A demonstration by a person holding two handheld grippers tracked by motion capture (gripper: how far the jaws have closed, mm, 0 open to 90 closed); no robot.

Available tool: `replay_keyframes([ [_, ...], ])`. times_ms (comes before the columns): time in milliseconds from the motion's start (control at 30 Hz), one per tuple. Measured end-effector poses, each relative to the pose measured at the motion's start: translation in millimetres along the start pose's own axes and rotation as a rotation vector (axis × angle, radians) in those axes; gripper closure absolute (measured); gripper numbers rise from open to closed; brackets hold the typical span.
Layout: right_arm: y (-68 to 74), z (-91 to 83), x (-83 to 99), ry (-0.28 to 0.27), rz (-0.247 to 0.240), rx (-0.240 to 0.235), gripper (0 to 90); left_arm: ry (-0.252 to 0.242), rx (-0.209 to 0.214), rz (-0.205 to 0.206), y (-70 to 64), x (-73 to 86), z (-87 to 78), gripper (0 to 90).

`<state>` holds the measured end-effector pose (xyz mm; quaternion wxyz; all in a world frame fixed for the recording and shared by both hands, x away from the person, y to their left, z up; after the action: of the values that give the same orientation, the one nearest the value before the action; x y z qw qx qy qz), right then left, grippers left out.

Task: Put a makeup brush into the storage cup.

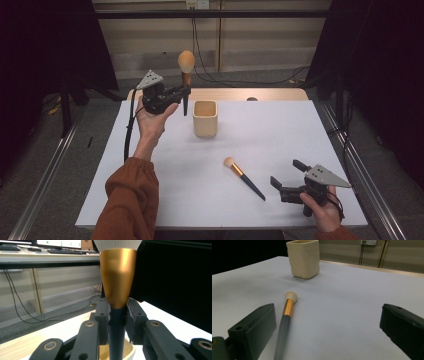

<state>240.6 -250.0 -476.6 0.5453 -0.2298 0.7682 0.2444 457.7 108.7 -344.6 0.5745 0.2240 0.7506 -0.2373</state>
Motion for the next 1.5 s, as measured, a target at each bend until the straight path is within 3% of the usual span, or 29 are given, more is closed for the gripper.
replay_keyframes([
  [333,0.2,0.5,0.4,0.004,0.002,-0.001,0.4,-0.032,0.025,-0.002,-8.9,-4.6,14.6,73.9],
  [567,0.2,0.0,0.2,0.003,-0.001,-0.002,0.4,-0.042,0.026,0.011,-14.3,-7.6,25.6,73.9],
  [633,0.2,0.1,0.3,0.003,-0.001,-0.003,0.4,-0.045,0.024,0.036,-15.7,-7.0,29.1,73.9],
  [1000,0.2,0.1,0.6,0.004,0.001,-0.002,0.4,-0.029,0.015,0.043,-15.6,5.1,44.2,73.9],
  [1067,-0.1,0.1,0.7,0.005,0.003,0.0,0.4,-0.027,0.013,0.027,-14.3,6.1,45.6,73.9],
  [1167,0.3,0.2,0.6,0.004,0.004,-0.001,0.4,-0.019,0.006,0.053,-11.9,9.0,49.1,73.9],
  [1500,-0.5,-0.1,1.0,0.004,0.007,0.002,0.4,0.011,0.003,0.052,-13.7,24.8,59.4,73.9],
])
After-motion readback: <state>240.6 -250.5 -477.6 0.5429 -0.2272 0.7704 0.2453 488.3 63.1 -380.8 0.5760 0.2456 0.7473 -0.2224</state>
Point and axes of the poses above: each handheld gripper's, and its own axes: z roughly forward along the jaws, x roughly out of its underside, y roughly to its left, the point moved 4 cm from there along z, roughly forward along the jaws, and after that the axes turned 10 degrees about -x, right-handed, at the moved point
